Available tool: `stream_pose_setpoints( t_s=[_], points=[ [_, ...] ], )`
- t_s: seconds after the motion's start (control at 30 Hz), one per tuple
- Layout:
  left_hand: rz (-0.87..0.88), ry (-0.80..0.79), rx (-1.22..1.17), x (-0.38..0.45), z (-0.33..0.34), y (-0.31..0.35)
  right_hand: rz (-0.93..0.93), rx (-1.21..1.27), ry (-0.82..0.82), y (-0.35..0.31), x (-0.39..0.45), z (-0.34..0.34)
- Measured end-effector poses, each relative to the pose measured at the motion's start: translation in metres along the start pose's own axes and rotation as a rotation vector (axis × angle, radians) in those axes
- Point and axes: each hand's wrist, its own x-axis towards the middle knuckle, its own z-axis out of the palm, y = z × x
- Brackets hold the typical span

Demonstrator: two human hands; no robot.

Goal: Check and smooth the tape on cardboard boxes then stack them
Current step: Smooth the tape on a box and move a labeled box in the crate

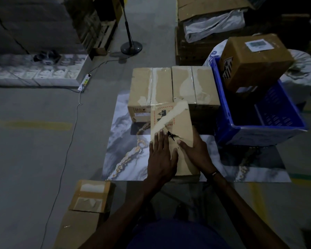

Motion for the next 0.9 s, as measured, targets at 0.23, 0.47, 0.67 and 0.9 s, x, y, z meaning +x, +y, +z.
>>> stream_pose_setpoints(
  t_s=[0.23, 0.47, 0.67, 0.9],
  points=[
    [-0.045, 0.069, -0.231, -0.002, -0.003, -0.015, -0.004, -0.058, 0.024, -0.005, -0.003, 0.009],
    [-0.174, 0.133, -0.607, 0.024, -0.027, -0.028, 0.022, -0.001, -0.006, 0.001, -0.002, -0.006],
    [-0.307, 0.107, -0.649, 0.04, -0.032, -0.033, -0.01, -0.004, -0.059, -0.005, -0.009, -0.008],
    [-0.257, 0.113, -0.597, 0.059, -0.031, -0.04, -0.049, -0.02, 0.058, -0.017, -0.013, -0.011]
  ],
)
